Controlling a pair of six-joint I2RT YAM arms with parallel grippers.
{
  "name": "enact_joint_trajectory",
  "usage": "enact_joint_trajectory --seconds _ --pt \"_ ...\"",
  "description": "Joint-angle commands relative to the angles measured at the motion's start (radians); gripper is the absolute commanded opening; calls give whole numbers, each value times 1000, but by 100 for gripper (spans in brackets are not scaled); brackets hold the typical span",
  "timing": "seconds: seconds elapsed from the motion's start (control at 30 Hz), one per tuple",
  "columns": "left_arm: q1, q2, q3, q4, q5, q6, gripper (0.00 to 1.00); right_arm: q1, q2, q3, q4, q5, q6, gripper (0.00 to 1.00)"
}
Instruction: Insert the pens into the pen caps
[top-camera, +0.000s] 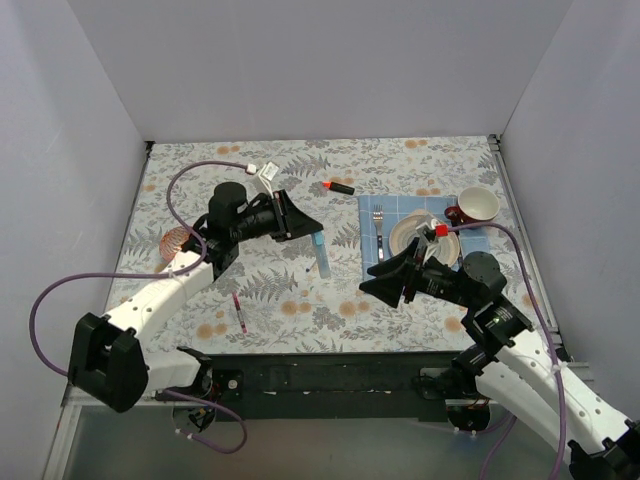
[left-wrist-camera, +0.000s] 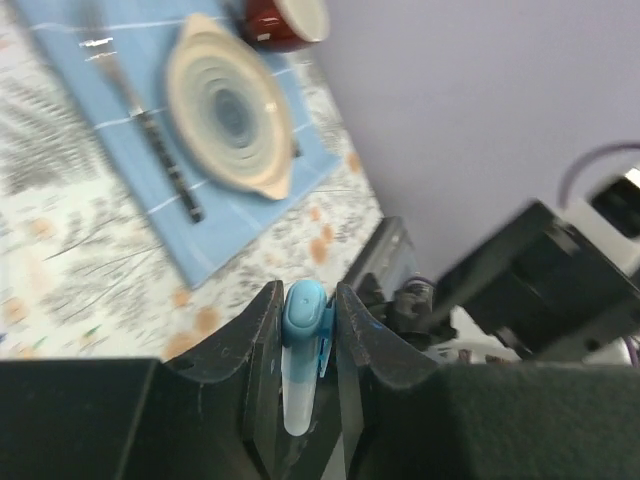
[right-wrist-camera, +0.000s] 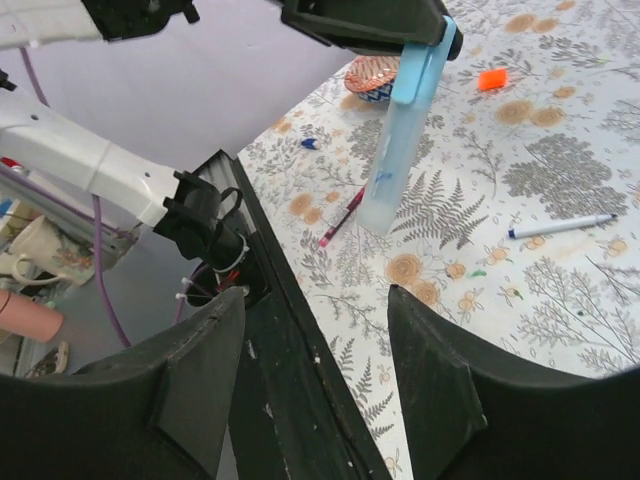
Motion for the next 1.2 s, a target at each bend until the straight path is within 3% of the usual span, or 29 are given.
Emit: enact_joint_trajectory --seconds 0.0,0.27,0.5,0.67,0.77,0.9,1.03,1.07,1.17 --pt "81 90 109 -361 -95 163 0 -2 -91 -20 -124 106 -43 67" --pt "131 388 330 -628 -423 324 0 -2 -88 -17 -146 141 -25 66" --pt "154 559 370 -608 -362 324 0 -2 -98 -35 -146 174 -30 66" --pt "155 616 379 -612 -402 315 2 0 -94 -32 -160 174 -39 66" --pt "157 615 378 -614 -423 299 15 0 -96 -32 -180 177 -45 66" --pt "157 607 374 -625 -433 295 23 0 -94 -35 -172 181 -42 66" --pt "157 564 378 -660 -495 295 43 0 -90 -32 -181 189 -39 66" --pt "155 549 378 -663 -550 290 52 -2 -91 -34 -184 194 -39 65" --pt "157 492 384 -686 -618 281 63 0 -101 -37 -186 197 -34 65"
